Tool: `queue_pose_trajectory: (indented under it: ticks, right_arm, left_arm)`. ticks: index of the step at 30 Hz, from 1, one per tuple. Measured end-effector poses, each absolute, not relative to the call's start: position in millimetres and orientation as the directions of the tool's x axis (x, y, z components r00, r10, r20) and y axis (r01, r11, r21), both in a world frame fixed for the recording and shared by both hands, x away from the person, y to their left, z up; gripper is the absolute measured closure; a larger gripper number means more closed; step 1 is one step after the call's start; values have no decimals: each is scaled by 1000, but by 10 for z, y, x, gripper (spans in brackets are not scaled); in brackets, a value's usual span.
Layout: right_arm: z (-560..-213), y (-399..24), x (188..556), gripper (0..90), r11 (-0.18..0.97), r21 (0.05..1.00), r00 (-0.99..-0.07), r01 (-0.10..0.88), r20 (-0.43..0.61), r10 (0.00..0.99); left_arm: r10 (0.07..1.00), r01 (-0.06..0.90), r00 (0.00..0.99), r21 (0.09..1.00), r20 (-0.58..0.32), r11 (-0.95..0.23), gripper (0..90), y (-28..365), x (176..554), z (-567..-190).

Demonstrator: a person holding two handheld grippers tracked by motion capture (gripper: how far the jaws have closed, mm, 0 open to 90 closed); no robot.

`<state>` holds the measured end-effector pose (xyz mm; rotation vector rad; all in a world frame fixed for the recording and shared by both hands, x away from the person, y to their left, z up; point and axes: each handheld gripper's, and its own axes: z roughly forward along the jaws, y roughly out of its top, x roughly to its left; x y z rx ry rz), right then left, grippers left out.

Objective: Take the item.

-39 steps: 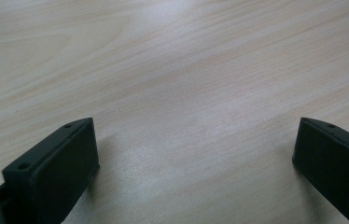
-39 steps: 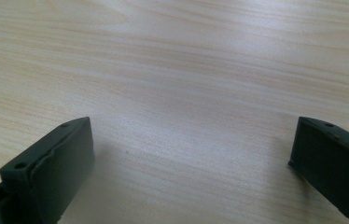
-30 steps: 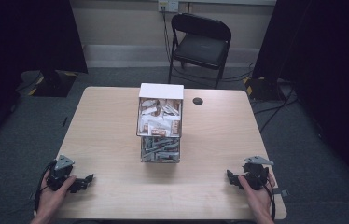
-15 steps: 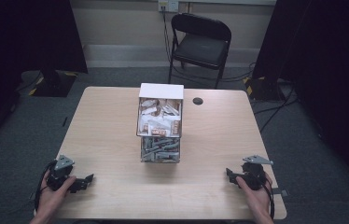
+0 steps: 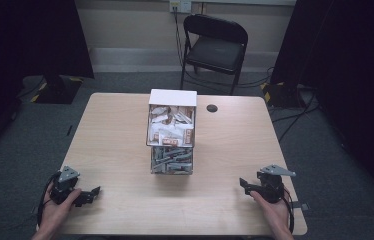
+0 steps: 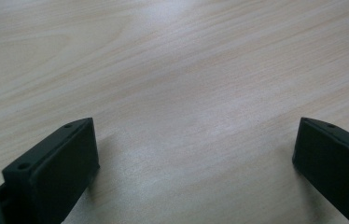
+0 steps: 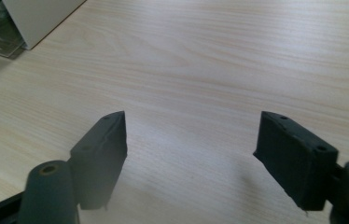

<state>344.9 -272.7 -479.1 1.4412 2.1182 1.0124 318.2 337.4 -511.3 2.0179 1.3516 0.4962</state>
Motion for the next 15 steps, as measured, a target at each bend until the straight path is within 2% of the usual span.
queue_pose_trajectory:
  ticks: [11,15]
  right_arm:
    - [-4656,-2589,3366,298,219,774,-462,594,104,881]
    - [-4631,-2494,3346,327,258,774,-509,578,95,855]
  left_arm:
    - [917,671,397,696,-48,-255,0,3373,3183,-5114]
    - [916,671,397,696,-47,-255,0,3373,3183,-5115]
